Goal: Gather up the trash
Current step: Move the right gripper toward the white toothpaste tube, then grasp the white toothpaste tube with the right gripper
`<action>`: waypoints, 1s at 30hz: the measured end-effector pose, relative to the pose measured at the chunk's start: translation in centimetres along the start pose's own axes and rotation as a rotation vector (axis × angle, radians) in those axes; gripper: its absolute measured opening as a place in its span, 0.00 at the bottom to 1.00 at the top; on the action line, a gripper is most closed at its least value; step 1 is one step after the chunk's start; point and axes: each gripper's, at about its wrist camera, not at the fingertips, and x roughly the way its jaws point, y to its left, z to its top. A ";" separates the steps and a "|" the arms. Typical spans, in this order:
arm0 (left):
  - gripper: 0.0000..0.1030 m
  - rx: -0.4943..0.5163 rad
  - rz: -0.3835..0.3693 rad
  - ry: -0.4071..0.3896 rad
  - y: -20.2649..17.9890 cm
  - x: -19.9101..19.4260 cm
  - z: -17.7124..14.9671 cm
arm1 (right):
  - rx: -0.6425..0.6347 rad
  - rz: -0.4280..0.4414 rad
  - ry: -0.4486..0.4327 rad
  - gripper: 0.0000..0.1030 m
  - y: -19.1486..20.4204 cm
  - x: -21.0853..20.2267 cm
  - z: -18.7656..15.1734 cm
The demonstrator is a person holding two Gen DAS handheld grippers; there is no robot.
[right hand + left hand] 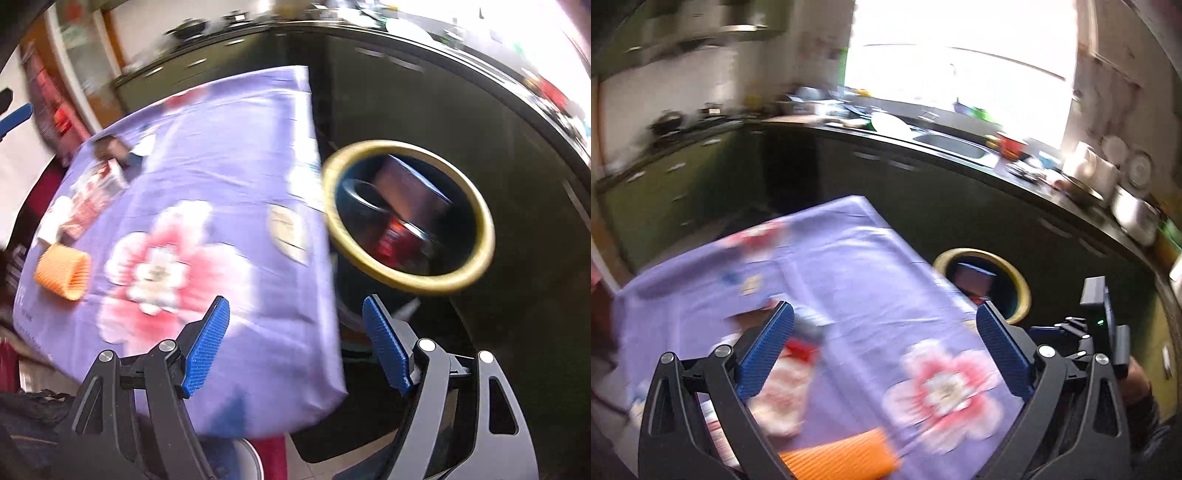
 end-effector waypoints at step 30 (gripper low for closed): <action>0.93 -0.172 0.205 0.002 12.2 -5.5 -8.3 | -0.314 0.187 0.168 0.43 20.2 15.4 19.6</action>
